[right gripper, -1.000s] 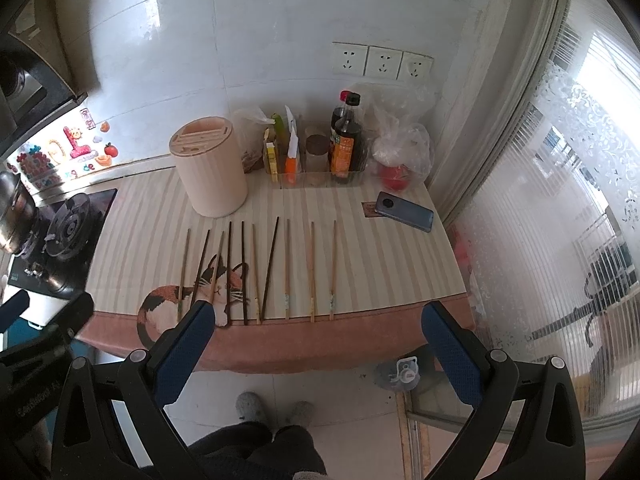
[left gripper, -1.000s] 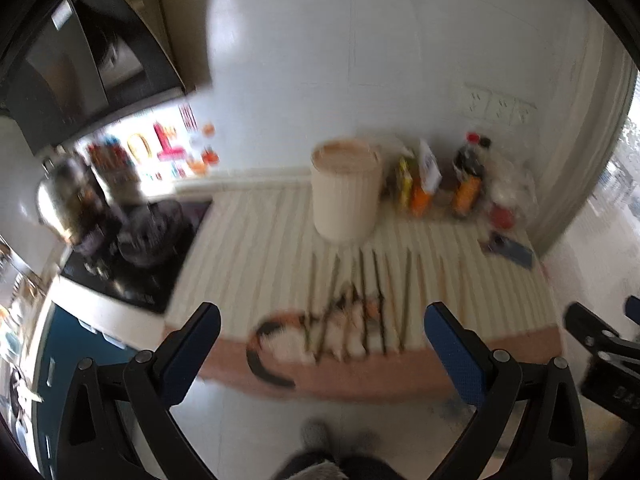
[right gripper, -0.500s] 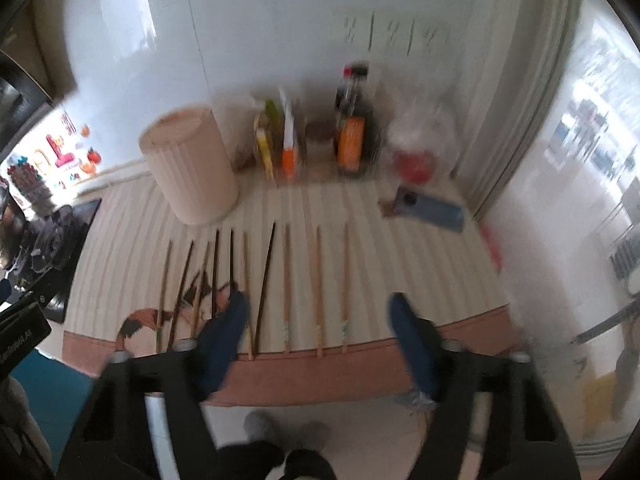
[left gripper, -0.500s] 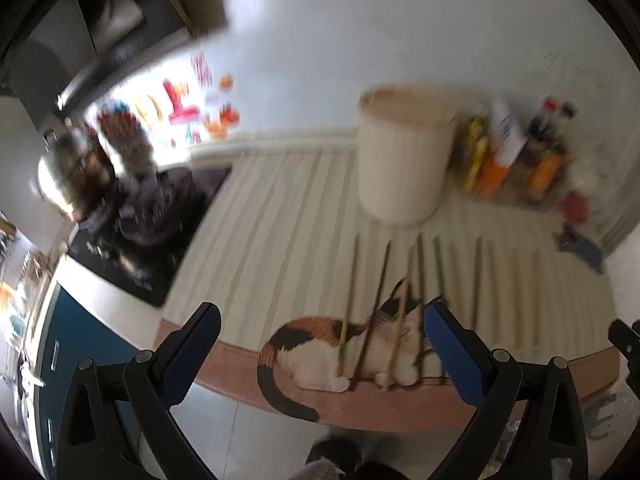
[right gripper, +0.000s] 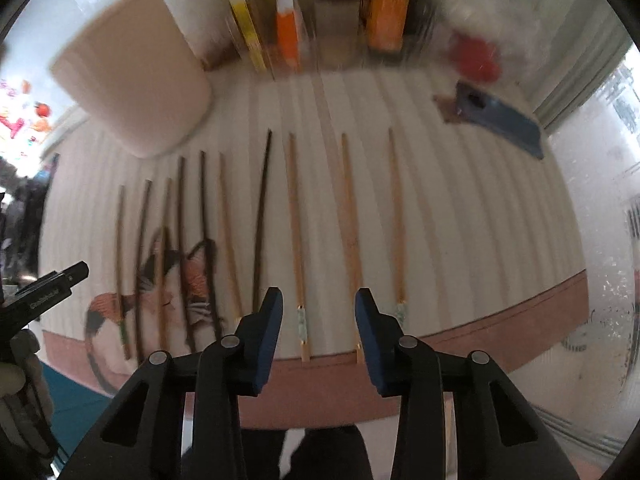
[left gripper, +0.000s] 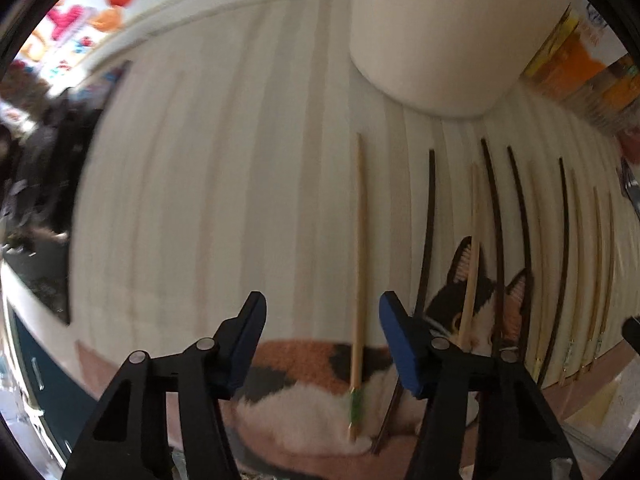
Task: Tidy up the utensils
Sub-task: 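Lower both tools to the row and close each on a wooden chopstick, then lift the wooden chopsticks with both tools and carry them over the cream holder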
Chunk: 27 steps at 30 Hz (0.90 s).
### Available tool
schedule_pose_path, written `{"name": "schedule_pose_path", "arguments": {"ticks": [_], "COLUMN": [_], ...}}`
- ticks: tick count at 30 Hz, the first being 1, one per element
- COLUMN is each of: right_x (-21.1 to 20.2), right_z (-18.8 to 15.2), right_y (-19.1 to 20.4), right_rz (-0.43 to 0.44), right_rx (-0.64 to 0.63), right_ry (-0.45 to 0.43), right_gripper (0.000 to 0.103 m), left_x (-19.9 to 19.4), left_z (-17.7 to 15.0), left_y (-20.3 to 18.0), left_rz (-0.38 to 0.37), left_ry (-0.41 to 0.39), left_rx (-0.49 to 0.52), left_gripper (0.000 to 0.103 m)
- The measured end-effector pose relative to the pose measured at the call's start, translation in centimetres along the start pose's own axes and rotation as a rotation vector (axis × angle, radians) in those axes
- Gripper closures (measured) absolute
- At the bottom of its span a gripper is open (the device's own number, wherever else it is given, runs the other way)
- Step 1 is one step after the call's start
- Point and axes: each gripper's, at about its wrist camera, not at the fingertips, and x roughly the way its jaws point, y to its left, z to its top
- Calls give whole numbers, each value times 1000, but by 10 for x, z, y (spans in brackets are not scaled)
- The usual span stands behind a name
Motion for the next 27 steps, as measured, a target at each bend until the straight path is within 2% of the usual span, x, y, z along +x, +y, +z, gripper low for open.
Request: {"name": "schedule_pose_path", "arguments": {"ticks": [3,6,9,10,11,15,17,21,26,27], "right_x": [26,49,65,69,75,96,94,94,99,100], "right_z": [15,31,44,48,52,60,60,48,29,27], "right_y": [7,11,15,16,17,25,30,36,38,37], "right_rz": [-32,-75,-88,-89,-86,-71,-68,-80,-73,-66], "right_rx": [-9,-20,-19,-19,-23,-38,-56,-103,-141,-141], "right_ry": [57,97,125,126,132,178,168,203,251,251], "right_gripper": [63,63,63,63,63,64,79,94,95,95], "left_x": [21,24,20,19,17,13,12,15,12,15], "left_z": [8,11,13,13,14,16,15,13,7,16], "left_y": [-4,-9,-16,-18,-20,-18,-9,19,35,43], "left_rz": [-43,-57,-46,-48,-48,-52,-55,-82,-98,-96], "left_ry": [55,54,29,23,25,36,51,83,104,109], "left_rx": [19,42,77,85,87,42,0,-86,-90,-82], "left_gripper": [58,65,81,94,98,99,99,99,98,96]}}
